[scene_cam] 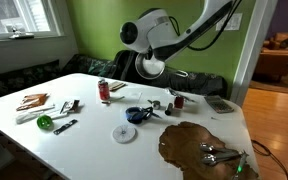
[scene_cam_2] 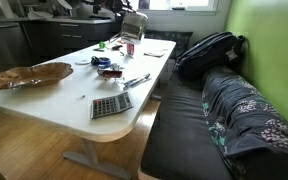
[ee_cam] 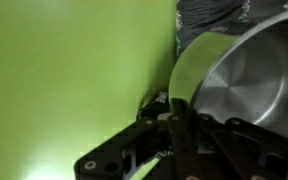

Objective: Pour the content in the pot on the table

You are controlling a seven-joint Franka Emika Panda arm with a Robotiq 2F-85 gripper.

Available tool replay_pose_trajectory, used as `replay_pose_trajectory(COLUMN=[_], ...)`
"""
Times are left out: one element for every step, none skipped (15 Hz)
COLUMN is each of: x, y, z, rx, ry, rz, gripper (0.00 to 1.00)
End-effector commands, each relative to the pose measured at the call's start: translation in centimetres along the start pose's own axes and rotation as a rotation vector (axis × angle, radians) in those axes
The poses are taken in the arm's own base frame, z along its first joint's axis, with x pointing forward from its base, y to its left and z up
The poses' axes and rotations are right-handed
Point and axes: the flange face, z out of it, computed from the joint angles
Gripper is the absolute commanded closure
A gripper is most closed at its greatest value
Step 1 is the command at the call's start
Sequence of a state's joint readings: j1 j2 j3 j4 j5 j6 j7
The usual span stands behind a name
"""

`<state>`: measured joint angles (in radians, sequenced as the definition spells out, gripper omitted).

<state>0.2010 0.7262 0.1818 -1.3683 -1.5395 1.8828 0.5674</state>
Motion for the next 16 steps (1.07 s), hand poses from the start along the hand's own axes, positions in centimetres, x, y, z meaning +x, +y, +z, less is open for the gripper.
replay_pose_trajectory(x=[-0.6, -0.5, -0.5, -0.6, -0.6, -0.7, -0.9, -1.0, -1.0, -0.9, -0.7, -0.5, -0.4, -0.3, -0.2, -0.2], y=[3.2, 3.6, 4.0, 4.2, 4.4, 4.7, 4.8, 4.9, 4.8, 4.7, 4.2, 3.7, 2.9, 2.3, 1.6, 1.1], z=[-2.1, -2.5, -2.7, -2.8, -2.8, -2.7, -2.7, -2.9, -3.1, -4.0, -5.4, -6.7, -8.3, -9.5, -10.7, -11.7], rx=[0.184, 0.240, 0.297, 0.354, 0.411, 0.468, 0.524, 0.581, 0.639, 0.699, 0.754, 0.808, 0.862, 0.914, 0.968, 1.016], ry=[0.044, 0.055, 0.058, 0.061, 0.058, 0.053, 0.047, 0.046, 0.045, 0.059, 0.077, 0.098, 0.120, 0.139, 0.155, 0.178], rz=[0.088, 0.116, 0.144, 0.170, 0.198, 0.228, 0.255, 0.278, 0.299, 0.308, 0.308, 0.301, 0.284, 0.268, 0.249, 0.226], gripper=[0.99, 0.99, 0.99, 0.99, 0.99, 0.99, 0.99, 0.99, 0.99, 0.99, 0.99, 0.99, 0.99, 0.99, 0.99, 0.99])
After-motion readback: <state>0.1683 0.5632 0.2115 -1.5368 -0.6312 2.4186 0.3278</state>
